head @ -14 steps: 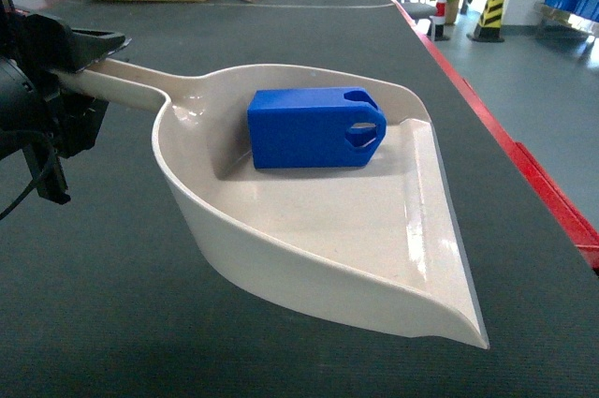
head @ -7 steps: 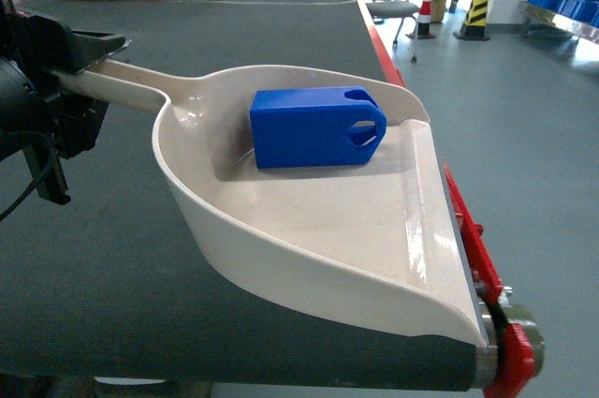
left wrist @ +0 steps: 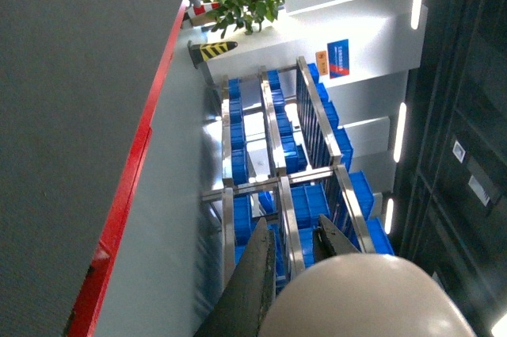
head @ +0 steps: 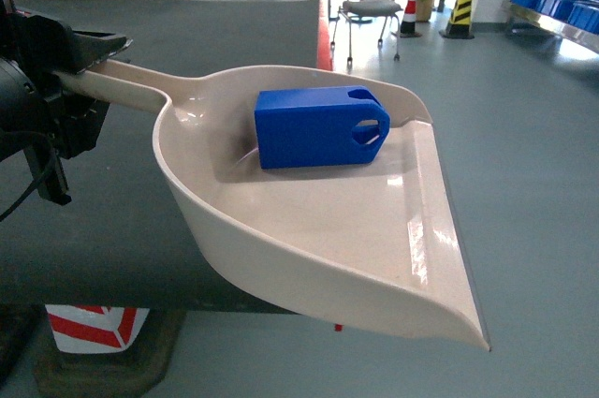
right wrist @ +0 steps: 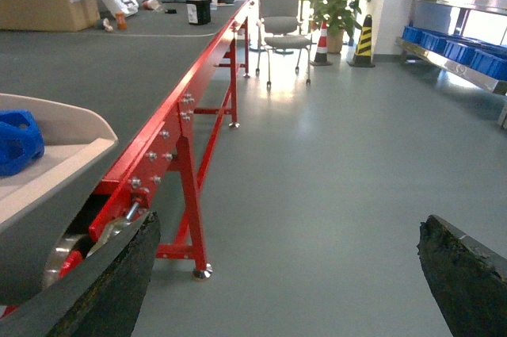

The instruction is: Place part in tray to right shelf

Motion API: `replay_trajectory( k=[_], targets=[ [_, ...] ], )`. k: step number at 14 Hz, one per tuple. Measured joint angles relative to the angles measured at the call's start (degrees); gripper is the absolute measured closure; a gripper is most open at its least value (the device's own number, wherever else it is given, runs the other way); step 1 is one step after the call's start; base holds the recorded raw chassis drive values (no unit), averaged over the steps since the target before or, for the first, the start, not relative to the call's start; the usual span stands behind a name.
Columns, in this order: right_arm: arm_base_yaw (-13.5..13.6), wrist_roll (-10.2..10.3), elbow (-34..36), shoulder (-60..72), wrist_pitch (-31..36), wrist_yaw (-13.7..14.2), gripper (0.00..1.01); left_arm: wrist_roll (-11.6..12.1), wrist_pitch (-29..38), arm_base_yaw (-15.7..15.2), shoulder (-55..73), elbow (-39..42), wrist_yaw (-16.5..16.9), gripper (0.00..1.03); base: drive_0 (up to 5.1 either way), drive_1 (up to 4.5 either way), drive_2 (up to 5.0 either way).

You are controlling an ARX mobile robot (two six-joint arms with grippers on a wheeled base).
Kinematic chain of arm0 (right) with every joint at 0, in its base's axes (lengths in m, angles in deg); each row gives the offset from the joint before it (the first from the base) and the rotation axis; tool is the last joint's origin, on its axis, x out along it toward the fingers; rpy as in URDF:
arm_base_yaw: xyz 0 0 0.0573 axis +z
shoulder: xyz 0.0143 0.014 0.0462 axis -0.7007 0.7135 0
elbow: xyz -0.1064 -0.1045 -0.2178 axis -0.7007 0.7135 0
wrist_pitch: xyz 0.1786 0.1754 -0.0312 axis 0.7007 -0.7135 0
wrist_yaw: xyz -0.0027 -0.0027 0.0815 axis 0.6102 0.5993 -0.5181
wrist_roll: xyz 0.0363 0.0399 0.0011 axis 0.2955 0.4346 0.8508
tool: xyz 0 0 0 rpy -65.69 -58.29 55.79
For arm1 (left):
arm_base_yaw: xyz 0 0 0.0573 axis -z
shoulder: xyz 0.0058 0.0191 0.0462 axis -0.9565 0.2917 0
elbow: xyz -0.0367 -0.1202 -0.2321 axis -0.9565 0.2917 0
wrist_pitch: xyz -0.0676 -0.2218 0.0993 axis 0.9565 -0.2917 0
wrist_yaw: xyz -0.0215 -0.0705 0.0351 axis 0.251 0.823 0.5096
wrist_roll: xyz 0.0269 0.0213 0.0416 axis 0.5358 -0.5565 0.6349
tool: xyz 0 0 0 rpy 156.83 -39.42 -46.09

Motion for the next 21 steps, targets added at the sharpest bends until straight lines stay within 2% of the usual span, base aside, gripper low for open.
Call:
replay_trajectory(
  k=[5, 12, 21],
  targets=[
    [0.0, 0.0, 0.0, 0.0, 0.1, 0.0, 0.03, -0.1, 0.1, 0.0, 0.0, 0.0, 0.0, 0.91, 4.5, -4.11, -0.4],
    [0.0, 0.0, 0.0, 0.0, -0.1, 0.0, 0.03, -0.2, 0.0, 0.0, 0.0, 0.0, -0.3, 0.91, 4.9, -2.55, -2.6],
    [0.0, 0.0, 0.0, 0.0, 0.0, 0.0, 0.03, -0.2, 0.0, 0.1, 0.0, 0.0, -0.1, 0.91, 4.6, -0.83, -3.9]
  ],
)
